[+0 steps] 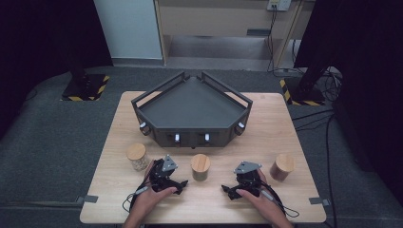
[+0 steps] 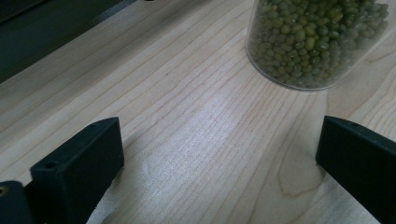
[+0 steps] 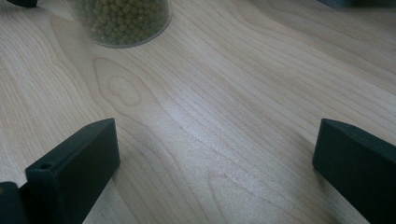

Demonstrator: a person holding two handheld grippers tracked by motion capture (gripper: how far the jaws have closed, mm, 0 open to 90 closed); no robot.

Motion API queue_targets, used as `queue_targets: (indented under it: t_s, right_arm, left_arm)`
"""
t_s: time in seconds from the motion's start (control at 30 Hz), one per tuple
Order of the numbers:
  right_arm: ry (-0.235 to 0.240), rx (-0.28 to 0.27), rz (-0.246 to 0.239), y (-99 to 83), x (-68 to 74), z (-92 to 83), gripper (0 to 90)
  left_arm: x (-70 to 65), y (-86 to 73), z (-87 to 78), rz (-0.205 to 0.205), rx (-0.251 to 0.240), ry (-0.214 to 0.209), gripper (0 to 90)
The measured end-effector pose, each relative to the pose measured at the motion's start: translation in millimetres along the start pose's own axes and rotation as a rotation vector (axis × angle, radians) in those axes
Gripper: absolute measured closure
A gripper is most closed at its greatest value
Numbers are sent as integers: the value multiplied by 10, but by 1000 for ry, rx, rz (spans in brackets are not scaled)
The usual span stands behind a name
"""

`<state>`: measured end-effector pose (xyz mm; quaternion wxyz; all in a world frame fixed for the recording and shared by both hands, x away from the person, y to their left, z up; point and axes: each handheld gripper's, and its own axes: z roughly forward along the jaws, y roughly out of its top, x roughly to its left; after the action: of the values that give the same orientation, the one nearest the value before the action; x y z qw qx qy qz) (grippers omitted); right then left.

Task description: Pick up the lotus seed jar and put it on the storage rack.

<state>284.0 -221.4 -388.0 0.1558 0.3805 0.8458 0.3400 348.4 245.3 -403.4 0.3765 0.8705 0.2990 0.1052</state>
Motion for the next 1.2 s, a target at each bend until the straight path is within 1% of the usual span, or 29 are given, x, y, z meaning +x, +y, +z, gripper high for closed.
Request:
queue_targets:
  t_s: [0.67,0.87,0.97,1.07,1.2]
  right_arm:
    - [-2,0,1,-3,6,-5,9]
    - [-2,1,1,-3,6,-5,9]
    - [-2,1,1,-3,6,-5,9]
    - [-2,0,1,-3,6,-5,9]
    - [-2,1,1,-3,6,-6,9]
  left_arm:
    - [5,0,-2,-2,0,-2,0]
    - [-9,-1,-4,-3,1,3,0]
    - [-11,-19,-18,-10,-6,7,20]
    - [-17,-44,-43,-12,-14,18,21]
    - [-25,-57,-114,-11,-32,22,27]
